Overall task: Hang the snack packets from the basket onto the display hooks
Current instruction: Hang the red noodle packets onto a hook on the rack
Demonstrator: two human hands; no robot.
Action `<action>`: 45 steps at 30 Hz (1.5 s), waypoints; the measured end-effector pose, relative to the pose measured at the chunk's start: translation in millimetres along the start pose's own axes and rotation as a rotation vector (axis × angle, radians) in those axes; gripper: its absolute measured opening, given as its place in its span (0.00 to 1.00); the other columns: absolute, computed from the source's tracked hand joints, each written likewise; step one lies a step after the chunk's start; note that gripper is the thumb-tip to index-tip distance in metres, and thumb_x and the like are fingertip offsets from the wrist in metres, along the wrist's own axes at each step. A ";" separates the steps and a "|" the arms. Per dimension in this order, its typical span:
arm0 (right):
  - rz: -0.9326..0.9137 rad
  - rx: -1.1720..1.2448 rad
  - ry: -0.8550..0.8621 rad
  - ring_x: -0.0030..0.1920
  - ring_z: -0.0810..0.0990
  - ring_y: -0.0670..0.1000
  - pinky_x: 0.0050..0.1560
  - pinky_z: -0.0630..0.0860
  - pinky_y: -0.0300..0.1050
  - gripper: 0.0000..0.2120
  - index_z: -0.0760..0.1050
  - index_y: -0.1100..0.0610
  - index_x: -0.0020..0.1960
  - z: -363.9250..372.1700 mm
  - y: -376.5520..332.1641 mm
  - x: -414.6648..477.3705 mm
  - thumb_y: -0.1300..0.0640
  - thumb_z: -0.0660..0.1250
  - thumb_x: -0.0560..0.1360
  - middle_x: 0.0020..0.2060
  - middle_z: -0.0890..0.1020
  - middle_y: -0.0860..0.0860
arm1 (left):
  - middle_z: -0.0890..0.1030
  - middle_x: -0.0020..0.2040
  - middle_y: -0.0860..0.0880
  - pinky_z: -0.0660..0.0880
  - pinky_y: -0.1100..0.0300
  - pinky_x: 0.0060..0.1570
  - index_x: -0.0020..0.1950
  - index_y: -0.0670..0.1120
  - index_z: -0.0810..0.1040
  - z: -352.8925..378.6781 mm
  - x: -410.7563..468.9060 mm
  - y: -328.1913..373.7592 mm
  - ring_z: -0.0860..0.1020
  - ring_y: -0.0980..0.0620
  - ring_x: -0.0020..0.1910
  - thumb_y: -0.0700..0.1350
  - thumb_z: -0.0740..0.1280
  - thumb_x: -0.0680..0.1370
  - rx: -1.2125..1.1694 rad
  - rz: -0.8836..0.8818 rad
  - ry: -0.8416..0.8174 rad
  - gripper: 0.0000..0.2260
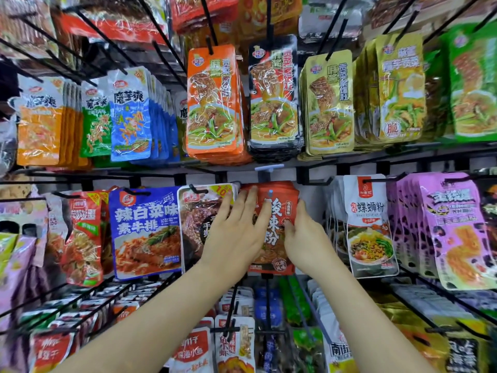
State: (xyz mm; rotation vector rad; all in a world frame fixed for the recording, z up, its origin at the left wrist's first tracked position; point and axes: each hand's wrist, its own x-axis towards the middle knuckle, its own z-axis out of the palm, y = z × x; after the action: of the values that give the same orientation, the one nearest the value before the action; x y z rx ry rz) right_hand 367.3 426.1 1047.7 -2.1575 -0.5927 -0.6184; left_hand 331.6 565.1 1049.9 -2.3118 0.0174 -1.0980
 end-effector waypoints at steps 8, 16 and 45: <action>0.014 0.023 -0.012 0.55 0.78 0.64 0.50 0.73 0.52 0.21 0.56 0.60 0.74 4.2 3.6 13.2 0.59 0.53 0.83 0.57 0.79 0.62 | 0.73 0.66 0.32 0.60 0.37 0.69 0.71 0.40 0.68 11.9 15.0 0.5 0.72 0.35 0.65 0.52 0.76 0.65 0.041 0.015 0.037 0.38; -0.015 -0.142 0.043 0.50 0.80 0.63 0.42 0.72 0.51 0.16 0.62 0.56 0.68 -0.7 13.2 21.1 0.50 0.51 0.83 0.51 0.82 0.59 | 0.58 0.76 0.35 0.42 0.36 0.72 0.77 0.41 0.48 0.2 13.2 4.2 0.55 0.38 0.76 0.63 0.69 0.71 0.088 -0.007 -0.042 0.47; -0.096 -0.056 0.040 0.31 0.81 0.48 0.34 0.77 0.49 0.10 0.82 0.46 0.53 -71.9 -25.5 -165.5 0.53 0.63 0.77 0.33 0.83 0.45 | 0.83 0.36 0.56 0.75 0.68 0.37 0.39 0.48 0.85 -63.9 -107.0 13.5 0.81 0.59 0.40 0.37 0.67 0.74 -1.348 0.001 0.132 0.10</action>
State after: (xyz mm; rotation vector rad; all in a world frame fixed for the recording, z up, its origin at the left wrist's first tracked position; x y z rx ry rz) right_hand 208.1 349.8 1002.7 -2.1727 -0.6677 -0.7369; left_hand 218.1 548.9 999.3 -3.3044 1.1140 -1.4712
